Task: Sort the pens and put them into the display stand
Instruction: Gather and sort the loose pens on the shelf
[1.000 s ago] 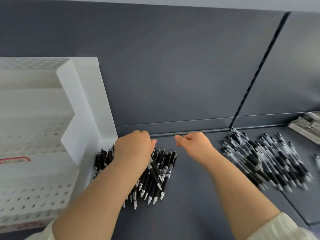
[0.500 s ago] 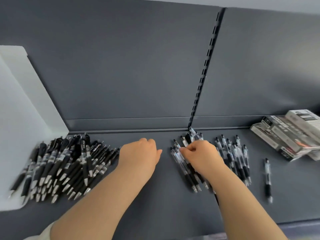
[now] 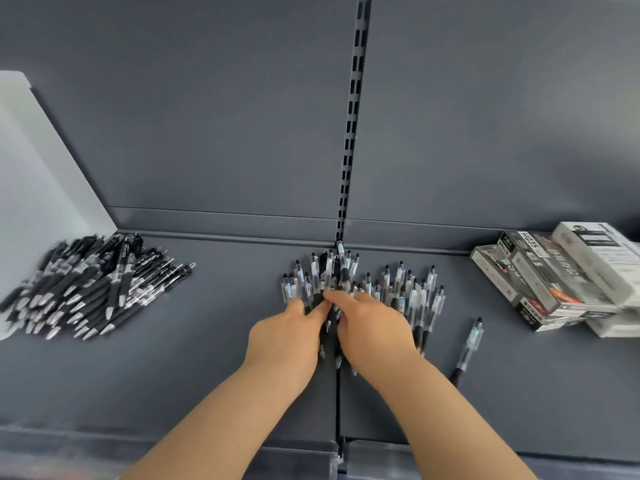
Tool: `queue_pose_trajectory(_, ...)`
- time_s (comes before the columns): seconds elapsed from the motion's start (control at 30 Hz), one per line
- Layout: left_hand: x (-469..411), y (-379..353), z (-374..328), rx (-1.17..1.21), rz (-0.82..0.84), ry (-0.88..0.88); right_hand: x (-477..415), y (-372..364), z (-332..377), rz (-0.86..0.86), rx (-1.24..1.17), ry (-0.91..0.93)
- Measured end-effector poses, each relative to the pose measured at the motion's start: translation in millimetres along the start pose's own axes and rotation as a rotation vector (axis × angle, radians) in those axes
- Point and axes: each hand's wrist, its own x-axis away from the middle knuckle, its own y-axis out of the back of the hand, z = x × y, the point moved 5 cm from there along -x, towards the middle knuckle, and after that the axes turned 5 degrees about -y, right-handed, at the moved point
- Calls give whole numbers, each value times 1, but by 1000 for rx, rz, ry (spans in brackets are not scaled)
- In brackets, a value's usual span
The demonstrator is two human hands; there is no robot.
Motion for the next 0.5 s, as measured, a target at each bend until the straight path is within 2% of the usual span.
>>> queue_pose_trajectory(0.17,4,6,2,-29,-6,105,-1,-1,-17,32,151,-10)
queue_pose_trajectory(0.37,3,15,7,-18,-5,200,0,10,-32,10,111,-83)
queue_pose_trajectory(0.5,-4,15,-5,42,-72,151,1,13,-24,-25,1,-24)
